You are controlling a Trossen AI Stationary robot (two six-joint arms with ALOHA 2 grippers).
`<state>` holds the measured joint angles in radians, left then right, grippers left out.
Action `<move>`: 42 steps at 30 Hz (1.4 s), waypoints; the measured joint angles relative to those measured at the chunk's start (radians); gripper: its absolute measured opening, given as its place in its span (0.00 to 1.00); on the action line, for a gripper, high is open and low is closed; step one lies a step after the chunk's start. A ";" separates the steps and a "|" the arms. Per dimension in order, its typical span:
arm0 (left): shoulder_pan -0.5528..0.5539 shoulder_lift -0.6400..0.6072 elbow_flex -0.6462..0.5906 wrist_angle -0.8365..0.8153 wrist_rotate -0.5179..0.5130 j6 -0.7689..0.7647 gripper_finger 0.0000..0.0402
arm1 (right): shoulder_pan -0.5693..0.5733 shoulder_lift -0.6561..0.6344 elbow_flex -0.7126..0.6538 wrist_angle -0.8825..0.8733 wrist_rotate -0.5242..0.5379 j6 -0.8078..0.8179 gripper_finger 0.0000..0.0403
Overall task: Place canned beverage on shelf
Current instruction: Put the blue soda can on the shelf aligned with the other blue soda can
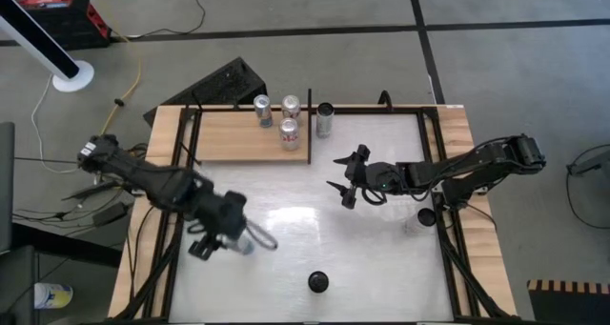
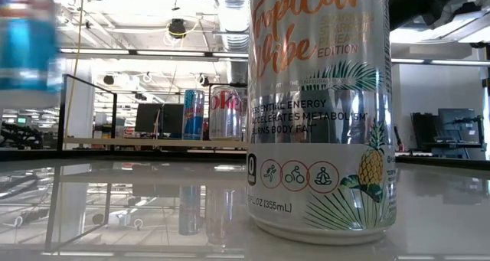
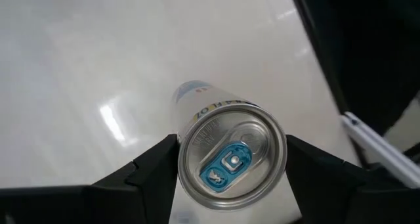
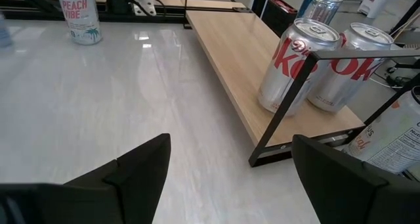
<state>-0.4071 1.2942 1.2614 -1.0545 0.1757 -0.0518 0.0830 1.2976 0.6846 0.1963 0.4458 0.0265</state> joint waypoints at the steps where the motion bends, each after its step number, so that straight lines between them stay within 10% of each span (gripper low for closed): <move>1: 0.033 0.000 0.019 -0.018 -0.001 0.044 0.56 | 0.000 0.000 0.000 0.000 0.000 0.000 0.84; 23: 0.884 0.024 0.143 -0.065 -0.031 0.847 0.57 | 0.000 0.000 0.000 -0.001 0.000 -0.024 0.84; 42: 0.969 0.181 0.143 -0.052 0.002 0.961 0.58 | -0.014 0.000 0.000 -0.016 -0.001 -0.029 0.84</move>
<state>0.5621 1.4750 1.4040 -1.1061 0.1774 0.9089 0.0692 1.2976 0.6846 0.1807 0.4446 -0.0024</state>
